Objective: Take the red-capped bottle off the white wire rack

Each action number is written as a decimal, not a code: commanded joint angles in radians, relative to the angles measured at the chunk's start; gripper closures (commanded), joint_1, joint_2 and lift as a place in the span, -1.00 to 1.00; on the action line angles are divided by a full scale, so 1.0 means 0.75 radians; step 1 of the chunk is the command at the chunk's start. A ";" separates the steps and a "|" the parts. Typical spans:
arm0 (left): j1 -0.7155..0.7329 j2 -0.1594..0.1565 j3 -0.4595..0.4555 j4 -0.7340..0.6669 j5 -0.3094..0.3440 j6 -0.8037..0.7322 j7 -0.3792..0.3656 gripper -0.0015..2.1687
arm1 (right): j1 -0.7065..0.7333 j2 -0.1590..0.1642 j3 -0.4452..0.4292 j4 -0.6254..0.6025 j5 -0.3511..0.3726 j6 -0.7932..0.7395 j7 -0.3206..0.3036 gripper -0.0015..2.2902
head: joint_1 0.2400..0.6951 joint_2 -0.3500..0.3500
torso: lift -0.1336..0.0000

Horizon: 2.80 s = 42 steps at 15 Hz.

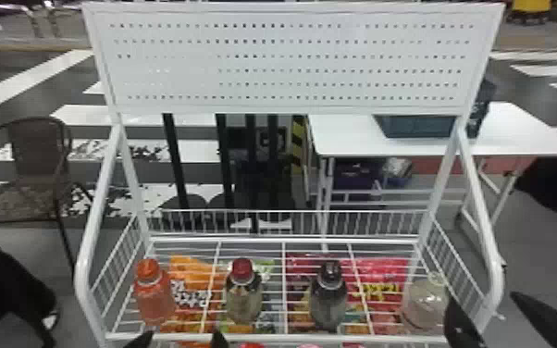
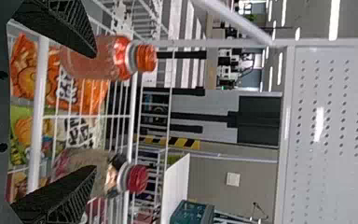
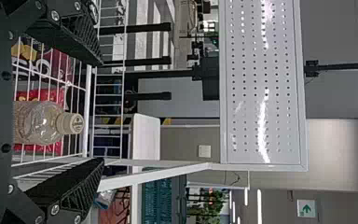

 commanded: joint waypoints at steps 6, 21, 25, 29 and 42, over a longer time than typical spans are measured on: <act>-0.204 0.001 -0.258 0.402 -0.036 -0.337 0.099 -0.98 | -0.002 -0.004 0.000 0.017 0.000 0.002 0.004 -0.86 | 0.14 0.00 | 1.00; -0.737 -0.132 -0.307 1.122 -0.079 -0.558 0.144 -0.98 | 0.023 -0.010 -0.072 0.017 -0.016 -0.006 0.023 -0.86 | 0.14 0.00 | 1.00; -0.825 -0.157 -0.309 1.204 -0.038 -0.558 0.070 -0.98 | 0.023 -0.008 -0.072 0.019 -0.016 0.002 0.023 -0.86 | 0.14 0.00 | 1.00; -0.883 -0.167 -0.309 1.280 -0.028 -0.546 0.046 -0.78 | 0.035 -0.010 -0.078 0.003 -0.016 -0.002 0.023 -0.86 | 0.14 0.00 | 1.00; -0.514 -0.048 -0.204 0.361 -0.099 0.096 0.068 0.16 | 0.018 -0.008 -0.068 -0.007 -0.016 0.014 0.023 -0.86 | 0.14 0.00 | 1.00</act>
